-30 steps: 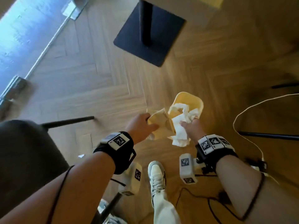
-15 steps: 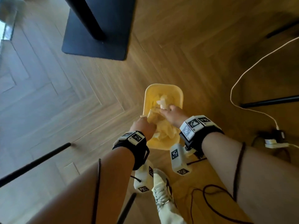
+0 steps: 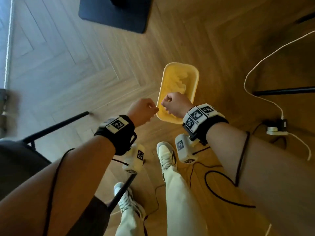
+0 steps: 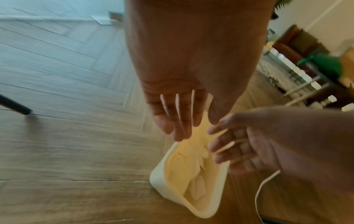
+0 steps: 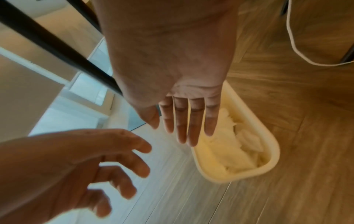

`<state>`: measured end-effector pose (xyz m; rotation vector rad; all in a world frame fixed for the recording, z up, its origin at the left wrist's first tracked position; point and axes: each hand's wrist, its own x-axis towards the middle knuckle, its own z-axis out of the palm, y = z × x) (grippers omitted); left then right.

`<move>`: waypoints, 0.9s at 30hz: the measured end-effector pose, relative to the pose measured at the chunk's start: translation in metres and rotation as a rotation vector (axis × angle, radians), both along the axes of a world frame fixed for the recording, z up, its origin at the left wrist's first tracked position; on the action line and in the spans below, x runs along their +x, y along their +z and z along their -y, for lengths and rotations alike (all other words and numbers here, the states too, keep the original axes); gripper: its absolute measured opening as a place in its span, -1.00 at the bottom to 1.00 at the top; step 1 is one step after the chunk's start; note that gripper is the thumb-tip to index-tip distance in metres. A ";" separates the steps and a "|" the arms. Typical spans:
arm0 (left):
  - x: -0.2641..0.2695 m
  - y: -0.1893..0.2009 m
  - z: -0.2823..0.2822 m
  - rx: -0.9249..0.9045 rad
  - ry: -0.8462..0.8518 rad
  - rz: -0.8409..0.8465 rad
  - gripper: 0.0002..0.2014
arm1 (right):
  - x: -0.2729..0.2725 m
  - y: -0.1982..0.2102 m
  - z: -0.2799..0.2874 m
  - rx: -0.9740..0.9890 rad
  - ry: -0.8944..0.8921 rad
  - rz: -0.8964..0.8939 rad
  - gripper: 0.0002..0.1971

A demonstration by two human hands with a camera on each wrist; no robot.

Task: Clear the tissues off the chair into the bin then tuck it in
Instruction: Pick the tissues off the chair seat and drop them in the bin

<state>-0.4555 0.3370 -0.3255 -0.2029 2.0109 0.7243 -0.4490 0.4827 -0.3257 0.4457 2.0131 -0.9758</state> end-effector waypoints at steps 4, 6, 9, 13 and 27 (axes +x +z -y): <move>0.027 0.086 0.093 -0.046 0.133 0.017 -0.79 | 0.029 0.054 0.068 -0.089 0.205 -0.050 -0.81; 0.054 0.128 0.156 -0.063 0.231 0.055 -0.76 | 0.047 0.083 0.113 -0.154 0.345 -0.060 -0.79; 0.106 0.180 0.256 -0.148 0.386 0.031 -0.78 | 0.082 0.117 0.189 -0.256 0.528 -0.063 -0.78; 0.202 0.213 0.377 -0.352 0.624 0.034 -0.85 | 0.135 0.138 0.295 -0.352 0.747 -0.022 -0.75; 0.477 0.150 0.506 -0.477 1.132 0.270 -0.60 | 0.338 0.106 0.478 -0.185 1.660 -0.335 -0.27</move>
